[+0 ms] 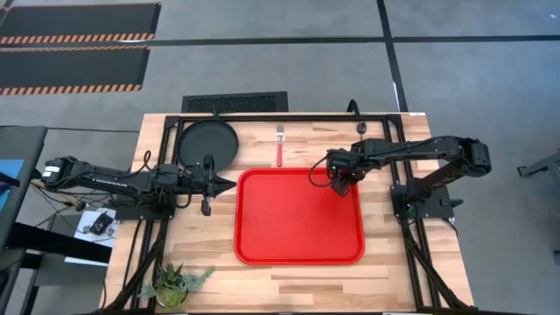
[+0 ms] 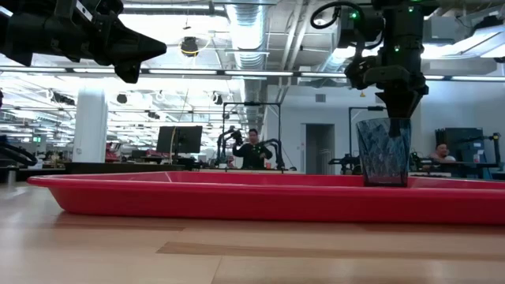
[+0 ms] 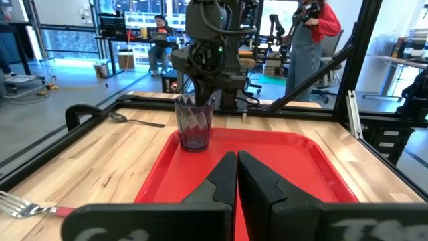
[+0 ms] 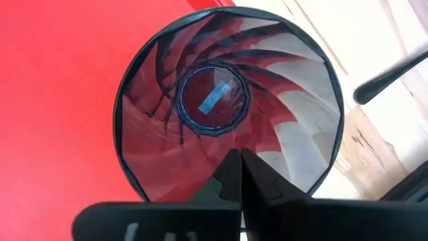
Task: Pick and place plate/cup/fork/spoon on tray
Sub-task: Put the blue glass to the top right of the red serving tray, then put the black spoon to the left of the red serving tray
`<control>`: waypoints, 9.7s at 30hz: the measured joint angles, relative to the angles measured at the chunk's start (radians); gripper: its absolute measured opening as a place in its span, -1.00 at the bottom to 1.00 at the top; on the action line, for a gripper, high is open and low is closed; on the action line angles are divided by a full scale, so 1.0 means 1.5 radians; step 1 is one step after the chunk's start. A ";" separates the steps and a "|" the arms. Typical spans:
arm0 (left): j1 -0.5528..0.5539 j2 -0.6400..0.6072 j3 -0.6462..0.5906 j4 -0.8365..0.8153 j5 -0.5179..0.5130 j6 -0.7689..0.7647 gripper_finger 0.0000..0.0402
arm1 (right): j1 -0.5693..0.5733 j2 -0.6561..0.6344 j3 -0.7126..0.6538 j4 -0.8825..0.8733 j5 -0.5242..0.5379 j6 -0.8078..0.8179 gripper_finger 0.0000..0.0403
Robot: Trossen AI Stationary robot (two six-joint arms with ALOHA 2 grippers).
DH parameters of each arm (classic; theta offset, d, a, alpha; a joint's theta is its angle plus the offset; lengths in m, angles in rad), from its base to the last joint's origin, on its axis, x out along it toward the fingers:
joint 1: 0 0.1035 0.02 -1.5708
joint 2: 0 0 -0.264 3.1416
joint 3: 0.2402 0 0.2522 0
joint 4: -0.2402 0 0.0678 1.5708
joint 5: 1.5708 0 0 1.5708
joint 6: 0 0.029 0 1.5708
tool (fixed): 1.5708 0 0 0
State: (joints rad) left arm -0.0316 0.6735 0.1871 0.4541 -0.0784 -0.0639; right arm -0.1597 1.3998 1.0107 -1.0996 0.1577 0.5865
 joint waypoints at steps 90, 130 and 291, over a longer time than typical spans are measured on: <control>0.000 0.000 0.000 -0.025 0.000 -0.043 -1.00 | -0.530 0.172 -0.080 0.397 0.050 -0.042 -0.41; -0.001 0.000 0.000 -0.028 0.000 -0.041 -1.00 | -0.646 0.162 -0.001 0.338 -0.050 -0.183 -0.02; -0.001 -0.001 0.000 -0.024 -0.037 -0.079 -1.00 | 0.173 0.336 0.259 0.486 0.145 0.297 -0.93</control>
State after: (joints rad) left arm -0.0326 0.6715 0.1875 0.4186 -0.1343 -0.1824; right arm 0.1000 1.9039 1.3989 -0.3703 0.3748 1.0326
